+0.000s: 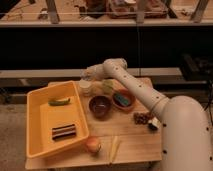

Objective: Place towel in paper cup

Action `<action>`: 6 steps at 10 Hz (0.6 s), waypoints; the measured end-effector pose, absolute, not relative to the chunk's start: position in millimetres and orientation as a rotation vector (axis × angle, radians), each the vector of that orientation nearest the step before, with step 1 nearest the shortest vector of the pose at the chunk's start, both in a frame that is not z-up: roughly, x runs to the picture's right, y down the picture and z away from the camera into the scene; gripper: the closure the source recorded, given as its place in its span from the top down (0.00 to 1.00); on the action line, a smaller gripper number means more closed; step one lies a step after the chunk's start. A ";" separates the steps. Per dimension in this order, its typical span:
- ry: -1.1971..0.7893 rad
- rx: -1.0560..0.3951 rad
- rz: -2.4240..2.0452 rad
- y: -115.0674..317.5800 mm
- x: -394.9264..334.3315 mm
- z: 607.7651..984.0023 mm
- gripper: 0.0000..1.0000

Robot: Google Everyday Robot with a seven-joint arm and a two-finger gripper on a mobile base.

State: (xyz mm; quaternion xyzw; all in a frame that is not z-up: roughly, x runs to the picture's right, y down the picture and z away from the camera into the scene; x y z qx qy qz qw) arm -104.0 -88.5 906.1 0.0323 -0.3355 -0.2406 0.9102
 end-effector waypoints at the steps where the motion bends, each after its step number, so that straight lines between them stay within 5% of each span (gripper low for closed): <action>1: -0.692 0.062 -0.501 -88.1 -105.6 907.7 0.00; 4: -0.692 0.049 -0.516 -86.5 -110.0 911.6 0.01; 6: -0.697 0.043 -0.521 -84.7 -111.3 911.2 0.16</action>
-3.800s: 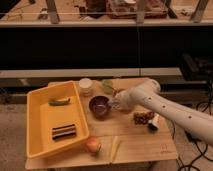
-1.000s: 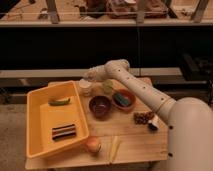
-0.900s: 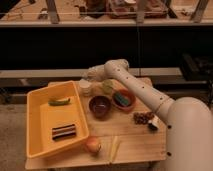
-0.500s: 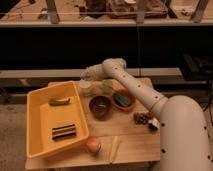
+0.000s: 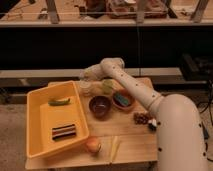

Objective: Place towel in paper cup

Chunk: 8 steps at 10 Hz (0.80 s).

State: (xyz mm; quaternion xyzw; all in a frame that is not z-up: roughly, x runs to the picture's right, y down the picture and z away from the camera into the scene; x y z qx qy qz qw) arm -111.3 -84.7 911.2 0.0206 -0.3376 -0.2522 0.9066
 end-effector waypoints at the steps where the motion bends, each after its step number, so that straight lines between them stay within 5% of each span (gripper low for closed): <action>1: -0.698 0.041 -0.522 -84.3 -111.5 910.9 0.26; 6: -0.706 0.023 -0.510 -81.0 -111.1 911.8 0.75; 8: -0.704 0.013 -0.506 -79.0 -111.6 912.9 0.80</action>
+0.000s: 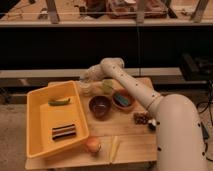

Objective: Place towel in paper cup

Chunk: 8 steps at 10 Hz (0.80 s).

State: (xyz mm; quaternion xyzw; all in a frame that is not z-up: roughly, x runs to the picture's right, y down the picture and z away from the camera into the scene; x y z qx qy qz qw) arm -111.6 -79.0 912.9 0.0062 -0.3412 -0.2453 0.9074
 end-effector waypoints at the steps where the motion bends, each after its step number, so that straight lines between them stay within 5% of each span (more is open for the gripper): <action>1: -0.703 0.009 -0.506 -78.3 -111.9 913.4 0.80; 8: -0.851 0.025 -0.326 -84.6 -94.7 916.3 0.80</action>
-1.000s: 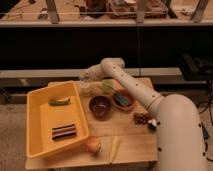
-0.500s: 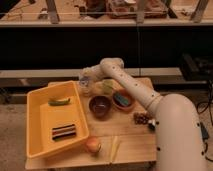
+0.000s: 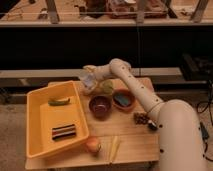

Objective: Place towel in paper cup

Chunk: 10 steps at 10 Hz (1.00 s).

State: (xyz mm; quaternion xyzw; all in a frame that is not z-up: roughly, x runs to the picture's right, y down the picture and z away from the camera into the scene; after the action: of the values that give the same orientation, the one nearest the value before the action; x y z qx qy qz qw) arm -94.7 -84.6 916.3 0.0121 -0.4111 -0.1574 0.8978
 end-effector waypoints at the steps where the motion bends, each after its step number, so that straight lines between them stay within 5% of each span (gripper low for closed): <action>1: -0.863 0.030 -0.311 -85.0 -94.8 916.8 0.80; 10: -0.825 0.064 -0.341 -96.4 -94.0 908.0 0.80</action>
State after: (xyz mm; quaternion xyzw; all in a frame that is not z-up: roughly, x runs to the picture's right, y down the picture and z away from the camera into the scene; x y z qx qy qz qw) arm -94.0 -96.4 908.0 0.0311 -0.3990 -0.1647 0.9015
